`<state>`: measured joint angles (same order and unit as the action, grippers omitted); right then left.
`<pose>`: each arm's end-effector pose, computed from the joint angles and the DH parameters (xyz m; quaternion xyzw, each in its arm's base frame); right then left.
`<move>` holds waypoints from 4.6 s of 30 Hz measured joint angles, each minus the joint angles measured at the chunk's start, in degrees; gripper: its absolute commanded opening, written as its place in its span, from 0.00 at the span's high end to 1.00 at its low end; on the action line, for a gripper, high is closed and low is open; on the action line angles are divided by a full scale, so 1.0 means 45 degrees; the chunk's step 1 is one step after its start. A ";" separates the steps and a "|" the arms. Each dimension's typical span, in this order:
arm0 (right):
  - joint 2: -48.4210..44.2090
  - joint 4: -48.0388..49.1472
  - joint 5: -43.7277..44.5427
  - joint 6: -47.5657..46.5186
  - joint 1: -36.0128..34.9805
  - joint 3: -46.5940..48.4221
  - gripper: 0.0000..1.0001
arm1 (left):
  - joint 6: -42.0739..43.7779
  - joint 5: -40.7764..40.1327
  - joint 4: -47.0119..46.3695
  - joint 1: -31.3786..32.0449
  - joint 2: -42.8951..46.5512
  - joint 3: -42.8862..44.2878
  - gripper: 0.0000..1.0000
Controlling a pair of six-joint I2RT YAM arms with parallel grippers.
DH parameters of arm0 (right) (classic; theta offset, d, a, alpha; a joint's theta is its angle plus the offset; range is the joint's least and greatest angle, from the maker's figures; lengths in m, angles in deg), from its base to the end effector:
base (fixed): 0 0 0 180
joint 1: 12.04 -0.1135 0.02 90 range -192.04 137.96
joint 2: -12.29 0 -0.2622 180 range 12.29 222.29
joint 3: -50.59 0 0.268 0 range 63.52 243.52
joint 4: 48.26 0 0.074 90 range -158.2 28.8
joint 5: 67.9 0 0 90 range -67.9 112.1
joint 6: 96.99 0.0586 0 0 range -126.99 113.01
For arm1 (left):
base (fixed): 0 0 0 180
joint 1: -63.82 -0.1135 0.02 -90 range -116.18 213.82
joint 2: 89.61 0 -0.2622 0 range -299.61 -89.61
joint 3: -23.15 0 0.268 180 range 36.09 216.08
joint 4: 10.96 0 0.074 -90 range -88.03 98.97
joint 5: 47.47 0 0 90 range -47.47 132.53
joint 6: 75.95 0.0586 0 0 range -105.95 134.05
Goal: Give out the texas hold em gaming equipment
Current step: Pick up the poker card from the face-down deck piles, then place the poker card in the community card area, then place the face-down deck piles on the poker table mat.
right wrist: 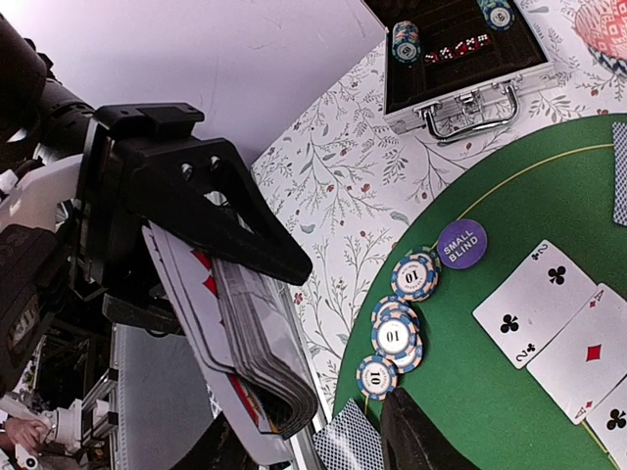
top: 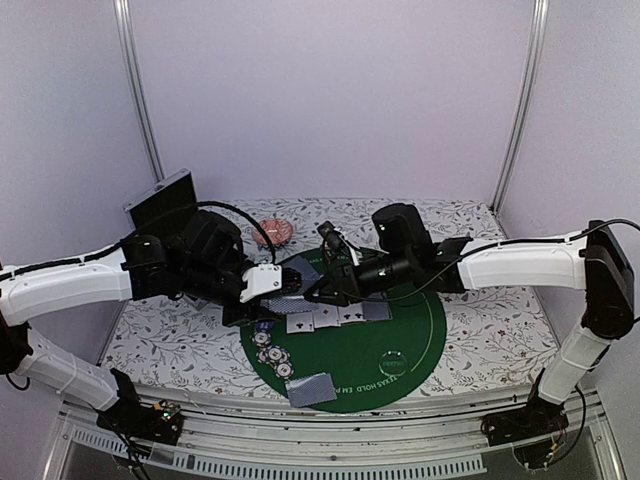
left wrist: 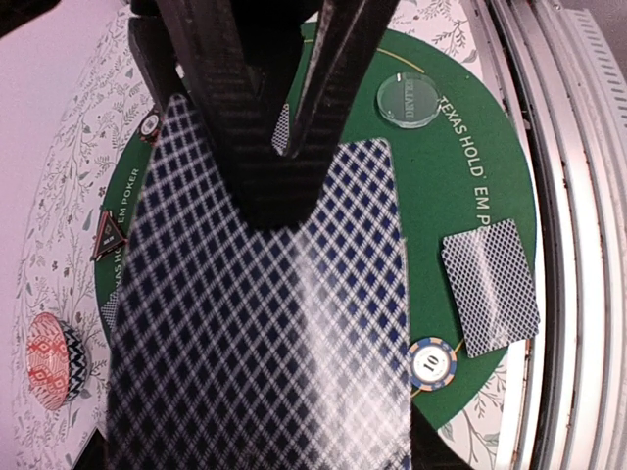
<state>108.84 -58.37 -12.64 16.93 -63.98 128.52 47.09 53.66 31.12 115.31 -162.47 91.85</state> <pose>0.2271 0.3442 0.2297 -0.3464 0.7599 0.5016 0.2257 0.1785 -0.2426 0.2496 0.6479 0.6592 -0.1483 0.3517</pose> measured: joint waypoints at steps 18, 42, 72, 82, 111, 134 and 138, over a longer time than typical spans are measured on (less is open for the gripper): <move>-0.0665 -0.1569 0.0369 -0.0602 0.0049 0.0325 0.96 | 0.0005 -0.0005 -0.0005 0.0000 0.0000 0.0000 0.57; -0.3206 -0.2739 0.1719 -0.0398 0.0665 0.0369 0.98 | 0.0005 -0.0015 -0.0005 0.0000 0.0000 0.0000 0.57; -0.3109 0.4119 1.1594 1.3872 0.2103 -0.8718 0.98 | -0.0005 -0.0160 -0.0034 0.0000 0.0010 0.0000 0.57; -0.0554 0.5882 1.0758 1.5106 0.2103 -0.8529 0.98 | -0.0005 -0.0204 -0.0039 0.0000 0.0049 0.0000 0.57; -0.2837 0.7465 0.9972 1.6903 0.1209 -1.0797 0.24 | -0.0005 -0.0359 -0.0223 0.0000 0.0223 -0.0034 0.56; -0.8111 0.0811 1.0399 0.4954 0.1209 -0.6640 0.20 | -0.5595 -0.2331 -0.3235 -0.2633 -0.0539 -0.3220 0.55; -0.8728 0.0413 1.0579 0.4129 0.1209 -0.6640 0.20 | -0.6892 -0.3390 -0.3580 -0.2735 -0.0729 -0.3769 0.54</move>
<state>69.57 -56.51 34.97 35.51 -58.54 98.64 16.07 38.41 15.01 103.00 -165.75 74.89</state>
